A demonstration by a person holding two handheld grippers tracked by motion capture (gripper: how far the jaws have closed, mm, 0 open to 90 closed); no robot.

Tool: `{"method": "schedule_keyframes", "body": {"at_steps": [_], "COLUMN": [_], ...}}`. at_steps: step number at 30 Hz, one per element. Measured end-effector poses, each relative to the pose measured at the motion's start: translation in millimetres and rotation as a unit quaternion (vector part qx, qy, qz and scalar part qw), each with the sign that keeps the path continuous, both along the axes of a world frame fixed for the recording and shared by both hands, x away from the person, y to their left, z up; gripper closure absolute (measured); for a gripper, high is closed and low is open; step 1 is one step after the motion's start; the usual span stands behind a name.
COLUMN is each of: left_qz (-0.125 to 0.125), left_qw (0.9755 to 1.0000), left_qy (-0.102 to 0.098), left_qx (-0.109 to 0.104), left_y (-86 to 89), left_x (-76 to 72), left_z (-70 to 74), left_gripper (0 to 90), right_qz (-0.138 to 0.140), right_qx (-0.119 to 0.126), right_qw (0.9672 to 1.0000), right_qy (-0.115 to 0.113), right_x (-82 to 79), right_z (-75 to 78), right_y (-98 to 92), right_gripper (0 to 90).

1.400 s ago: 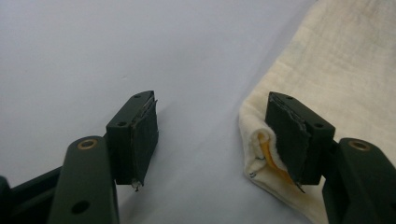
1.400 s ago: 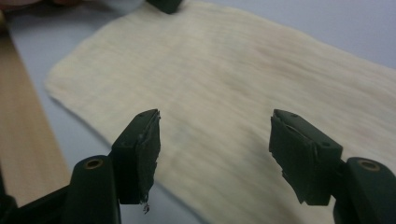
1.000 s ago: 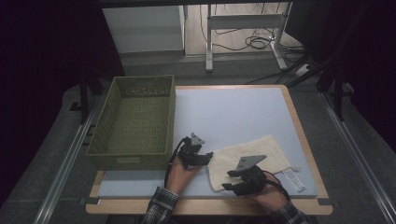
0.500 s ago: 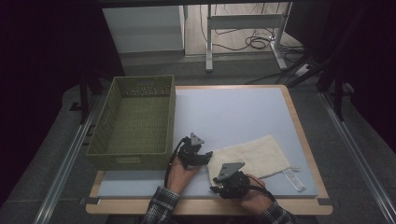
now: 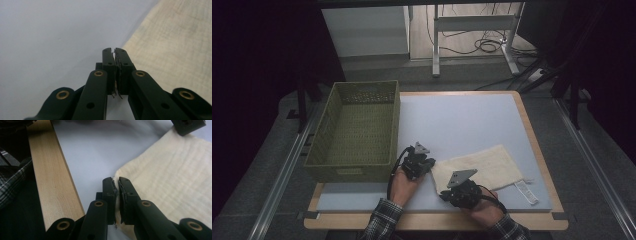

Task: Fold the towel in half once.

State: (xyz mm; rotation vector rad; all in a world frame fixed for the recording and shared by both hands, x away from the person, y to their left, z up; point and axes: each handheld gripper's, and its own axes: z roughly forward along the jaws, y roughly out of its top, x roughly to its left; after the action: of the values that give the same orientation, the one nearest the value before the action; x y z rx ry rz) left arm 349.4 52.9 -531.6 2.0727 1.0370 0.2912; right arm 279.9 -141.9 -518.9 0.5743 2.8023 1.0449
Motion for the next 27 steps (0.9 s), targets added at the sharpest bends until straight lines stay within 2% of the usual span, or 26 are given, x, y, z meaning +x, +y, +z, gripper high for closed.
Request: {"method": "schedule_keyframes", "body": {"at_steps": [5,9,12,16,19,27], "left_qz": [0.0,-0.009,-0.016,-0.034,-0.045,-0.077], "left_qw": [0.9997,0.9991,0.9988,0.9969,0.9959,0.9939], "left_qy": [-0.023,-0.041,-0.047,-0.065,-0.07,-0.073], "left_qx": [0.005,0.004,-0.003,-0.029,-0.035,-0.029], "left_y": [-4.4,-10.3,-14.3,-24.5,-32.9,-63.5], "left_x": [-0.7,1.6,4.1,11.1,15.4,29.9], "left_z": [15.6,26.1,30.3,36.2,38.2,41.5], "left_gripper": [87.5,87.6,87.5,87.6,87.5,87.3], "right_qz": [-0.001,-0.009,-0.02,-0.036,-0.05,-0.1], "right_qx": [0.023,0.041,0.05,0.056,0.057,0.057], "right_qw": [0.9997,0.999,0.9984,0.9973,0.9964,0.9923], "right_qy": [-0.006,-0.015,-0.019,-0.03,-0.037,-0.047], "right_x": [1.4,2.8,5.0,5.6,6.1,10.4], "right_z": [14.4,25.4,31.5,37.1,39.9,39.0], "right_y": [-5.1,-15.6,-28.0,-42.9,-55.2,-92.7], "right_gripper": [84.1,84.1,84.0,84.0,83.9,83.6]}}
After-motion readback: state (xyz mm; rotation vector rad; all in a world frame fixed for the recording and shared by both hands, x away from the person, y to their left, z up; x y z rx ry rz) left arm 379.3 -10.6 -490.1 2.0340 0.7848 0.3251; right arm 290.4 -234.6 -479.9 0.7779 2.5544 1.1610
